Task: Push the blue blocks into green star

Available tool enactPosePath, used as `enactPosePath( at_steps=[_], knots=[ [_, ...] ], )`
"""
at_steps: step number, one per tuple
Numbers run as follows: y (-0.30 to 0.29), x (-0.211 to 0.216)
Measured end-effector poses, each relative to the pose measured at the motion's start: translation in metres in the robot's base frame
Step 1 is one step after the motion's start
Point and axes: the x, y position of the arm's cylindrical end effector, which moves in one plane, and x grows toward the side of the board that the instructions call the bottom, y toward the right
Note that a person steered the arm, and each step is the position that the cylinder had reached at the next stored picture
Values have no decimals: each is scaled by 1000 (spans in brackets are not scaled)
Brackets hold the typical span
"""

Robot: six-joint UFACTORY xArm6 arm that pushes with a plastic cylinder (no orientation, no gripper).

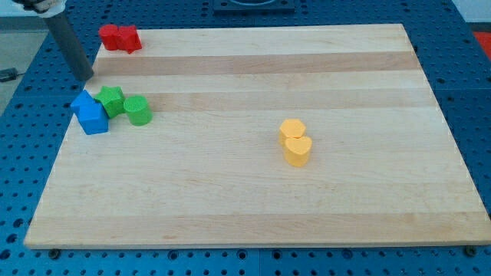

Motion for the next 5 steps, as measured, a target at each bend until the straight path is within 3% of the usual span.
enactPosePath(
  at_steps=[5],
  knots=[
    [5,61]
  ],
)
